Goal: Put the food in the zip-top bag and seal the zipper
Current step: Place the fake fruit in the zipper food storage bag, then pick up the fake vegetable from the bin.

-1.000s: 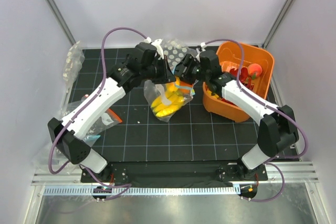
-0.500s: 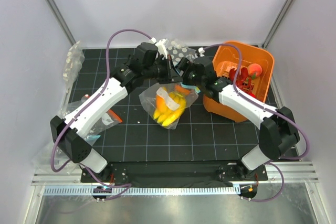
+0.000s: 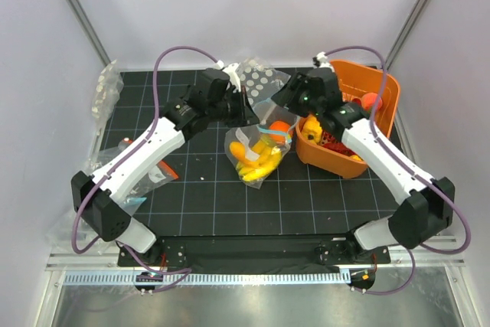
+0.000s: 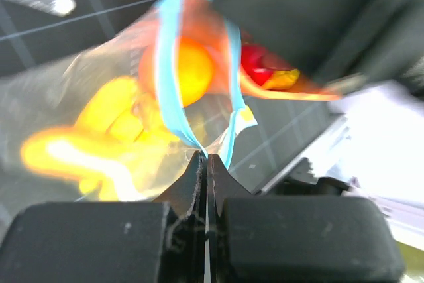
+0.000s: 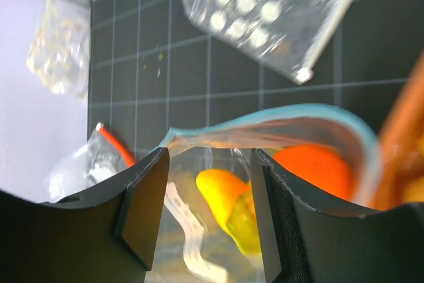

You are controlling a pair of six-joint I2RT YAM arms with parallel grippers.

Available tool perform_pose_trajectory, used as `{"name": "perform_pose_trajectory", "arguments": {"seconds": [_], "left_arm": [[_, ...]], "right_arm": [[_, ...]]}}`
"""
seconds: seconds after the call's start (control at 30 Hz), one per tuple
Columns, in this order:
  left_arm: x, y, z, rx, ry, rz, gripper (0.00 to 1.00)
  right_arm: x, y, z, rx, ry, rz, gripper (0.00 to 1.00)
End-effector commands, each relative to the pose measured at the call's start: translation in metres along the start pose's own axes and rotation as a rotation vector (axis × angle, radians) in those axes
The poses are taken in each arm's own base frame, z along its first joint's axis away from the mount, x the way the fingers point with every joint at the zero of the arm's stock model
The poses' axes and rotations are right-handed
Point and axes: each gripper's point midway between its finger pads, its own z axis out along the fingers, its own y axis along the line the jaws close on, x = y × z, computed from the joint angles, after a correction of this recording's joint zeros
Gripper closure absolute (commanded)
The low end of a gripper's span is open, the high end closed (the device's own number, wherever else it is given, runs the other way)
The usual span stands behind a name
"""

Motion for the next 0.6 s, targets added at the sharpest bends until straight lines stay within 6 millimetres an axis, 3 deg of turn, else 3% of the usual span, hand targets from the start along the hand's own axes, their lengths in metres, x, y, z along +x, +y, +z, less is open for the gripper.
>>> {"name": "perform_pose_trajectory", "arguments": {"seconds": [0.0,0.3,0.33,0.4,0.57], "left_arm": [[-0.01,0.015,-0.013,-0.066,-0.068,0.028,1.0],[-0.019,0.025,-0.01,-0.131,-0.071,0.036,1.0],[-0.02,0.025,-0.008,-0.131,-0.07,0.041,1.0],[-0.022,0.026,-0.006,-0.136,-0.079,0.043,1.0],[-0.012,0.03,-0.005,-0.138,-0.053,0.019,1.0]], "right_arm": [[-0.038,-0.011,-0.032,0.024,-0.071,-0.036,0.42],[-0.052,-0.068,-0.052,0.078,-0.06,-0.012,0.39],[-0.05,-0.084,-0.051,0.131,-0.032,-0.008,0.38],[-0.058,-0.091,-0.057,0.18,-0.032,-0.047,0.36],[-0.05,-0.117,-0.06,0.267,-0.003,-0.105,0.32]]}}
